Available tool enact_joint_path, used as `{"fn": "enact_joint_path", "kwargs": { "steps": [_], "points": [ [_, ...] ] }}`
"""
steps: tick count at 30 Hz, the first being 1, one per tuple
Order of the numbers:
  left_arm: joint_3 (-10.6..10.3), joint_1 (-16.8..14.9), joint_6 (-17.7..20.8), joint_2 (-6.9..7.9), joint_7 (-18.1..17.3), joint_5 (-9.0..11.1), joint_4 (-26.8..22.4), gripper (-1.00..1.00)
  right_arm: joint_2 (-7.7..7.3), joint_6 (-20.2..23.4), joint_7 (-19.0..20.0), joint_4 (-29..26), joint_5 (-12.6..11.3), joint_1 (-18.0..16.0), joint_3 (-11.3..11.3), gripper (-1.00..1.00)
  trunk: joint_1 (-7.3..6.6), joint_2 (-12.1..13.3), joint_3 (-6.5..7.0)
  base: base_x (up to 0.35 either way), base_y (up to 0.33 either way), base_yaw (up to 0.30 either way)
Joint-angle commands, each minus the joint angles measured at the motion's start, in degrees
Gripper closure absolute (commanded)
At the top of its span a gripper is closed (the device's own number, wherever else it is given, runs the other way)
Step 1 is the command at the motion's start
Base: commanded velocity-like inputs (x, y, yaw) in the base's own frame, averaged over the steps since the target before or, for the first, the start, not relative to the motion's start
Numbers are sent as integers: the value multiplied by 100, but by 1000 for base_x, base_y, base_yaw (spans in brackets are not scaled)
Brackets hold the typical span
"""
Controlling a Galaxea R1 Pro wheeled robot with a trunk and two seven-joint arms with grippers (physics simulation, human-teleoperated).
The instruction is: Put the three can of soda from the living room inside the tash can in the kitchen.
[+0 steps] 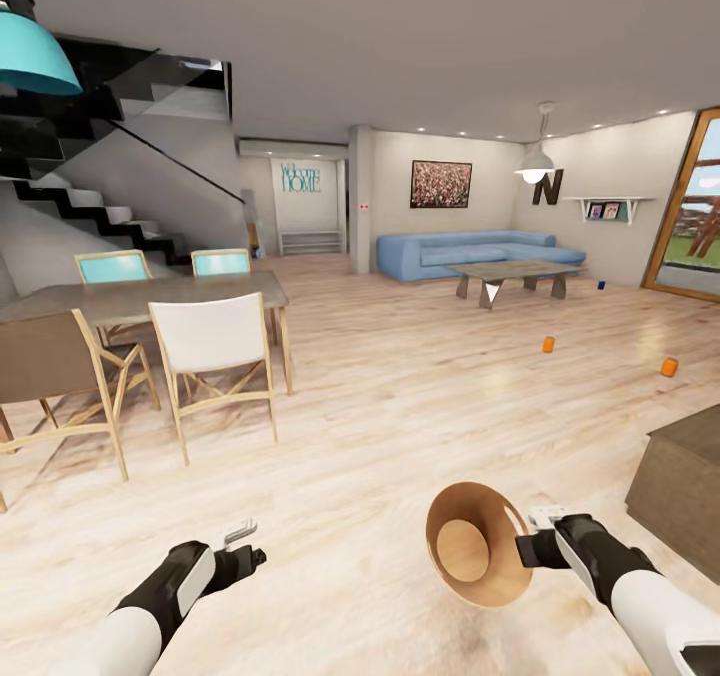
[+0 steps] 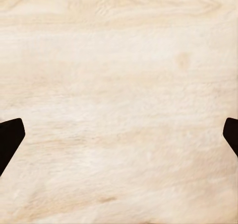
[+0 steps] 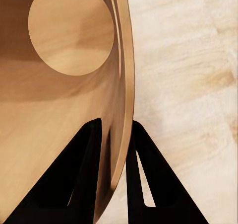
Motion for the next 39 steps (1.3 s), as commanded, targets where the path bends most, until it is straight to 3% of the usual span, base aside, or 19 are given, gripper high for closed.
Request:
{"fn": "enact_joint_path", "kwargs": {
  "steps": [1,4,10,13,20,39],
  "points": [
    [-7,0,-27,0,0,-1,3,-100,1,2,27,-7,-70,-2,-48,100,-23,41,19,0,0,0],
    [-21,0,-106,0,0,-6,7,-100,-1,-27,32,-2,-69,41,-133,100,-89,161,73,0,0,0],
    [-30,1,-156,-2,0,-9,10,-100,-6,-376,35,-41,-58,254,-656,100,-221,402,181,0,0,0],
    [-31,4,-165,-6,0,-8,10,-100,-5,-437,27,-53,-57,281,-768,100,-286,522,235,0,0,0],
    [-31,6,-406,-6,0,-8,17,-100,-4,-472,23,-47,-48,293,-820,100,-440,803,360,0,0,0],
    [-31,8,-455,-9,0,-10,19,-100,9,-492,19,-45,-47,302,-823,100,-858,1565,701,0,0,0]
  ]
}}
